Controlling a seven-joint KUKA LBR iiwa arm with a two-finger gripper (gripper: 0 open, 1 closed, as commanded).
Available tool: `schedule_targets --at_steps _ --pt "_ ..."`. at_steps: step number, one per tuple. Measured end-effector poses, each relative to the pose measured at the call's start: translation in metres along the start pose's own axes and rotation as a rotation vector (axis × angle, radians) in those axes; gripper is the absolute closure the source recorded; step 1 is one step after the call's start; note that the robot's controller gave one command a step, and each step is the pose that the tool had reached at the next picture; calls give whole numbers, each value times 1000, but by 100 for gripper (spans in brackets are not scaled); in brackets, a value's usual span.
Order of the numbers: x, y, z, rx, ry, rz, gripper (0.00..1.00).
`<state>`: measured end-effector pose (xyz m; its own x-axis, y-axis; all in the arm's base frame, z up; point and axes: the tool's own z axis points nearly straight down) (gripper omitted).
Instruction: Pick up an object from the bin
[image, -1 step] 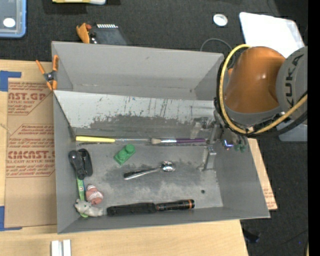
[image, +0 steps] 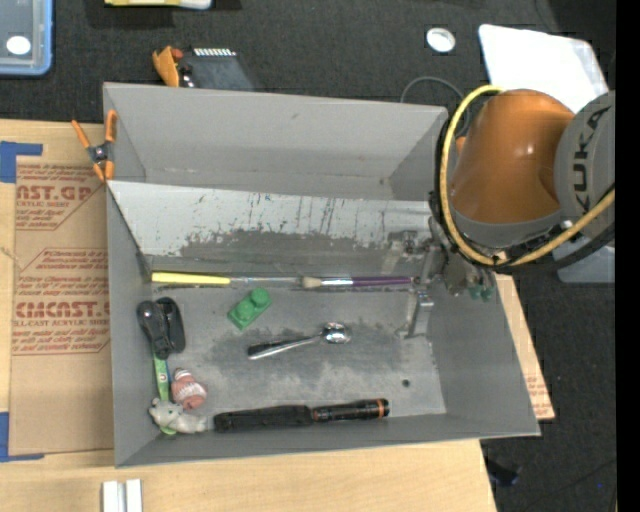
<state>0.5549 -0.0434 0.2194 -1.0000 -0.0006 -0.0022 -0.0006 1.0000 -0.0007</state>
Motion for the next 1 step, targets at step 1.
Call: schedule_targets --at_steps 1 --pt "-11 20 45 0 -2 -171 0"
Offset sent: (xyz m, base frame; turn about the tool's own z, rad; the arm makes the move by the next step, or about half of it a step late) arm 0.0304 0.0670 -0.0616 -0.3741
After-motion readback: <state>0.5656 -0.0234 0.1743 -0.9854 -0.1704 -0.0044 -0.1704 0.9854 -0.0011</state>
